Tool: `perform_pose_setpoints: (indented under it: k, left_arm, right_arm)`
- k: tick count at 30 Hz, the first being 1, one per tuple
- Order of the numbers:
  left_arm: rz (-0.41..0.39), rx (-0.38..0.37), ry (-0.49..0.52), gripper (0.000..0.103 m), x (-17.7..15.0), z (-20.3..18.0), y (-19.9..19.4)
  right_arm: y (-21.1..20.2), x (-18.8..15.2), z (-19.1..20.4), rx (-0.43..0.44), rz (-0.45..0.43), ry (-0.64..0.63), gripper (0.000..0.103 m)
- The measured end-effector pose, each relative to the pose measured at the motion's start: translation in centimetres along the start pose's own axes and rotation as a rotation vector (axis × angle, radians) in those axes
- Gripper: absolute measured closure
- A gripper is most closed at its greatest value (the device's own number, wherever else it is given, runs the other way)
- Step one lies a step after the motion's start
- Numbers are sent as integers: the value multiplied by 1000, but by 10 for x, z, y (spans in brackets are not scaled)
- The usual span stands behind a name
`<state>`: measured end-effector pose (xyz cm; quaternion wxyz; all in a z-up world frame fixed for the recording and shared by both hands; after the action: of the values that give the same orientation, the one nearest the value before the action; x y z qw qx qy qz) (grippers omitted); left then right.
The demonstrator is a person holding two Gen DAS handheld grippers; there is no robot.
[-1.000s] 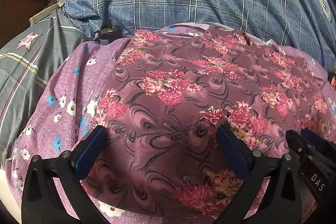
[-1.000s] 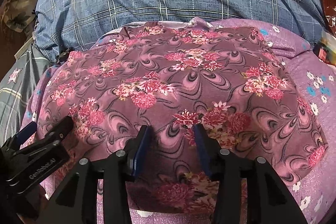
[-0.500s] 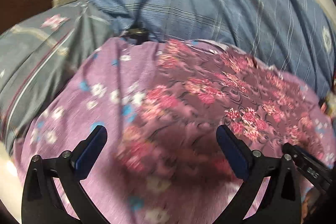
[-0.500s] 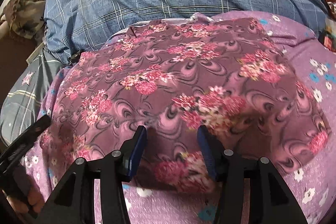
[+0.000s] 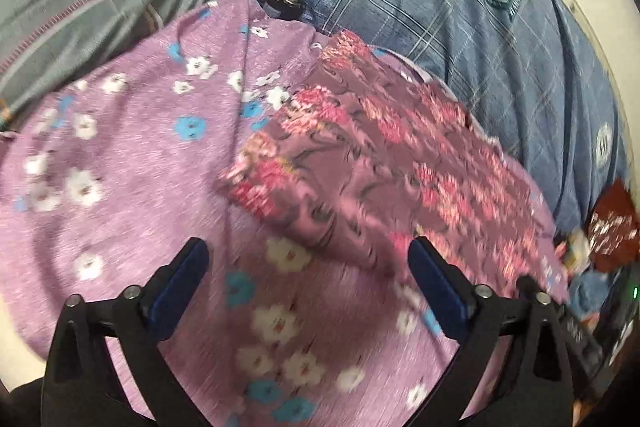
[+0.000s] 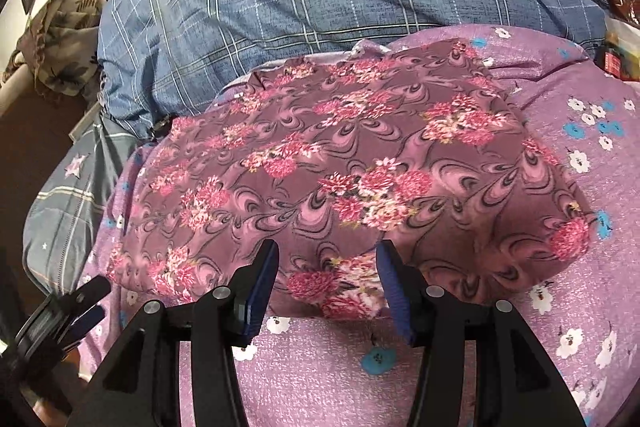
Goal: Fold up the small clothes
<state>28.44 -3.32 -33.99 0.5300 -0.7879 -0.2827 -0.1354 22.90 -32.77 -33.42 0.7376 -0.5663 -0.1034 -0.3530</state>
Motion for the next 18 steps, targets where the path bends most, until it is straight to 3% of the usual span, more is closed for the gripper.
perform_pose_setpoints:
  k: [3,7,10,12,16,18]
  left_arm:
    - [29,-28,-55,19,5,1,19]
    - [-22,-56,-105,27,20,1,28]
    - [-58,-104,-159,42,25,7,28]
    - [-81,-113,-147,60,26,9,28]
    - [-85,-128,-140,62,28,8,33]
    - [-94,-137,-159,50,29,8,34]
  right_arm:
    - [-3,4,-10,10,2,32,50]
    - [-7,6,-14,19,1,43,50]
    - [-9,7,-13,26,-1,42,50]
    - [-9,8,-11,27,-4,37,50]
    - [-5,6,-3,18,-3,16,50]
    - [-1,3,1,12,5,10,50]
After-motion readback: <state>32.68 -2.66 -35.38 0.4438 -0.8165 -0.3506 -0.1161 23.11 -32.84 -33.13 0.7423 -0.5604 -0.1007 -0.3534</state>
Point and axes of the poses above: each gripper's, at about its wrist camera, not at the fingertips, and y roughly the way its jaws point, z to its left, x to its top, the point moved 7 cm from there along y, roughly the way its jaws point, and after that the axes turned 3 degrees about y, right-handed, at the moved point
